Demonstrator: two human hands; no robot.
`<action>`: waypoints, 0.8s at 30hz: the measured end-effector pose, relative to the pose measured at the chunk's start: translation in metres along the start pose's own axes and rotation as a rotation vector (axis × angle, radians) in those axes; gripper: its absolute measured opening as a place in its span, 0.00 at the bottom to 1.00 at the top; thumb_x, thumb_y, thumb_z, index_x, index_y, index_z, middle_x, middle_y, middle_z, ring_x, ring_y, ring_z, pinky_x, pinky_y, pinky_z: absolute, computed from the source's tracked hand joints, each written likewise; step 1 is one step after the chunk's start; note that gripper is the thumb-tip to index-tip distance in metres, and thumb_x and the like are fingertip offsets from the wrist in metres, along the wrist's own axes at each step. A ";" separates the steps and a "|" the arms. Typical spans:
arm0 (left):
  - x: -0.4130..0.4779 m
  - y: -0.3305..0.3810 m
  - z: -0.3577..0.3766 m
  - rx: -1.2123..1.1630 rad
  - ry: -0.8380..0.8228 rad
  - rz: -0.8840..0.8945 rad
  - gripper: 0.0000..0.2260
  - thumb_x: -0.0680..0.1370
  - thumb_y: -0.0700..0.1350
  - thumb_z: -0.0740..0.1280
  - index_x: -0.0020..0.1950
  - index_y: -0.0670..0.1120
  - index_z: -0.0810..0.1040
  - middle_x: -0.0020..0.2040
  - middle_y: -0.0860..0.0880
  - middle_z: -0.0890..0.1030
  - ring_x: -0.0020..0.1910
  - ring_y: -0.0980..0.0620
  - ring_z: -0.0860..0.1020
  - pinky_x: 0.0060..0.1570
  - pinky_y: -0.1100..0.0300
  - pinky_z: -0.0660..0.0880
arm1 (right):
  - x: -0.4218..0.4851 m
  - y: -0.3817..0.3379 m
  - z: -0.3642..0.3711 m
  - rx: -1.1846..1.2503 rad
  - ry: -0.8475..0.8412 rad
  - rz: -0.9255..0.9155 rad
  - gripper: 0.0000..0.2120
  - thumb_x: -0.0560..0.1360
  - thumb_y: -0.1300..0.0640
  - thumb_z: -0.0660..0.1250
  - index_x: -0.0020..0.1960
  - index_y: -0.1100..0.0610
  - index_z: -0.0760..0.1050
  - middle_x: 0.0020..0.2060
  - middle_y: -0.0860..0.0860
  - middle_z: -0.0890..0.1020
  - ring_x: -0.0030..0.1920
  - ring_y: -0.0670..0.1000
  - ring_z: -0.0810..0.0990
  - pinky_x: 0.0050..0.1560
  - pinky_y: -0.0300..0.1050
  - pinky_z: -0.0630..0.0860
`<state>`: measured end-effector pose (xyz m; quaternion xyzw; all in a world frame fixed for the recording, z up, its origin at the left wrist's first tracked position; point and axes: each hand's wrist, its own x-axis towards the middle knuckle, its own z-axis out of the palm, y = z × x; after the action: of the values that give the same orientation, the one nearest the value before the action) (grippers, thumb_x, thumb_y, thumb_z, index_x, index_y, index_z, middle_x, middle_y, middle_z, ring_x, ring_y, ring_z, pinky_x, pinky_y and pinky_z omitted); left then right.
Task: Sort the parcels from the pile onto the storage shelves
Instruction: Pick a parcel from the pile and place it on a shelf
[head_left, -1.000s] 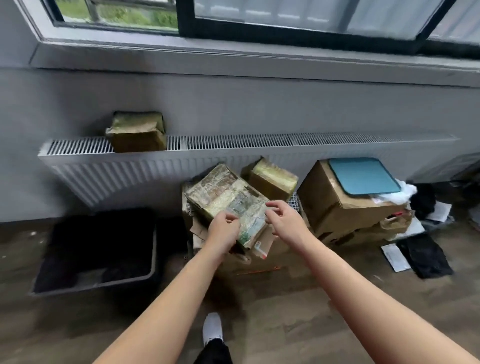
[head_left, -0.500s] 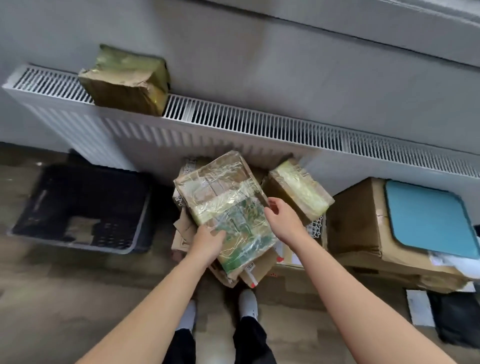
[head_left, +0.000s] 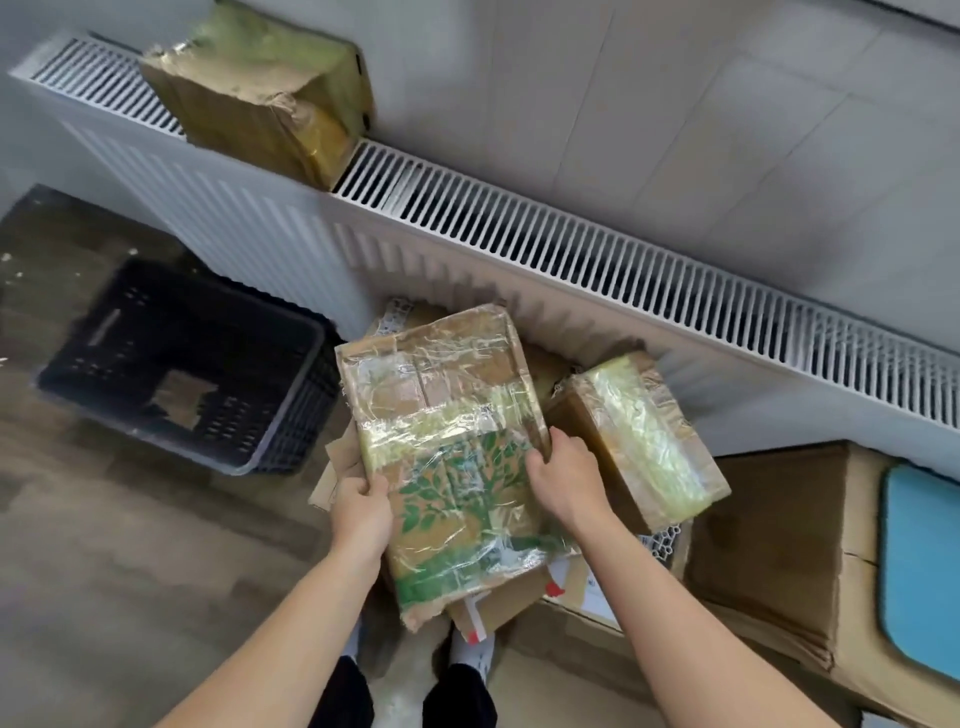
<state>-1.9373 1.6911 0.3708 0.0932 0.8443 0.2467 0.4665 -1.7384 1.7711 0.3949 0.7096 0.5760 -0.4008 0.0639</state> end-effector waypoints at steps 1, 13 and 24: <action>-0.005 0.002 -0.004 -0.021 0.032 0.007 0.12 0.84 0.47 0.58 0.48 0.41 0.74 0.39 0.49 0.72 0.35 0.53 0.70 0.32 0.58 0.64 | -0.002 -0.002 -0.001 0.002 0.003 -0.012 0.26 0.82 0.49 0.56 0.76 0.60 0.61 0.69 0.61 0.70 0.68 0.61 0.69 0.68 0.57 0.69; -0.058 0.022 -0.078 -0.181 0.338 0.030 0.10 0.85 0.46 0.55 0.55 0.43 0.73 0.46 0.46 0.75 0.42 0.47 0.73 0.41 0.54 0.68 | -0.044 -0.067 -0.051 0.262 -0.179 -0.326 0.17 0.73 0.47 0.72 0.53 0.52 0.68 0.60 0.50 0.71 0.61 0.54 0.72 0.61 0.48 0.69; -0.103 0.029 -0.166 -0.418 0.560 0.000 0.12 0.85 0.47 0.52 0.55 0.43 0.71 0.49 0.43 0.74 0.47 0.43 0.71 0.48 0.52 0.67 | -0.095 -0.176 -0.073 0.405 -0.521 -0.447 0.57 0.62 0.36 0.78 0.79 0.42 0.47 0.71 0.51 0.68 0.65 0.52 0.76 0.69 0.56 0.72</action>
<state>-2.0212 1.6215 0.5354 -0.0758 0.8707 0.4302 0.2261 -1.8566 1.7965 0.5701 0.4397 0.5902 -0.6767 -0.0222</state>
